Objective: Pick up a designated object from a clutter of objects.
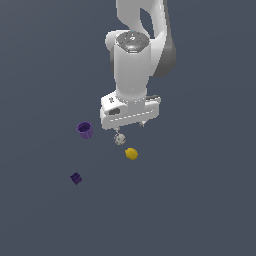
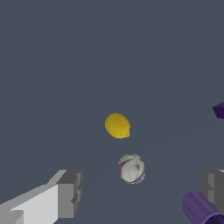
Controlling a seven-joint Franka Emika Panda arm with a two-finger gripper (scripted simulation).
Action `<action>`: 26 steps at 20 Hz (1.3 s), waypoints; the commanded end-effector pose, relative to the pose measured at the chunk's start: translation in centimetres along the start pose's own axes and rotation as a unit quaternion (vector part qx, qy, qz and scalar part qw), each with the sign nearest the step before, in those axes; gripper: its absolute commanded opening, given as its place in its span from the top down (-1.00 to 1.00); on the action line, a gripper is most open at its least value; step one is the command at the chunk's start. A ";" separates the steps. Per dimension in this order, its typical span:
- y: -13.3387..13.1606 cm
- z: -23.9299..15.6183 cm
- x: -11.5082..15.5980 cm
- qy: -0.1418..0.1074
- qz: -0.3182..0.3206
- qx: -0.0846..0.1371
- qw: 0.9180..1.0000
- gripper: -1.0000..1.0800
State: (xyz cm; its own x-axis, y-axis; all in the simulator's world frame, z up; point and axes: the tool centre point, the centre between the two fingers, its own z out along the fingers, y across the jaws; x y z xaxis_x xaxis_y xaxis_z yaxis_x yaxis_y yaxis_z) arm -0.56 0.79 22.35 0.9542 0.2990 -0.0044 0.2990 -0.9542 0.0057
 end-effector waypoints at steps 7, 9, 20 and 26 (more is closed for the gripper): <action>1.3 5.6 -2.6 0.001 -0.087 0.002 0.996 -0.92; 1.5 6.9 -3.3 0.002 -0.107 0.002 0.994 -0.92; 2.4 12.1 -7.0 0.003 -0.198 0.003 0.980 -0.92; 2.5 13.4 -8.2 0.003 -0.223 0.002 0.975 -0.92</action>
State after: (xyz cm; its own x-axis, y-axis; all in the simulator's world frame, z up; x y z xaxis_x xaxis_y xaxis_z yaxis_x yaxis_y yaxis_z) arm -7.44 -4.05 9.25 0.7378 0.6750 -0.0006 0.6750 -0.7378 -0.0007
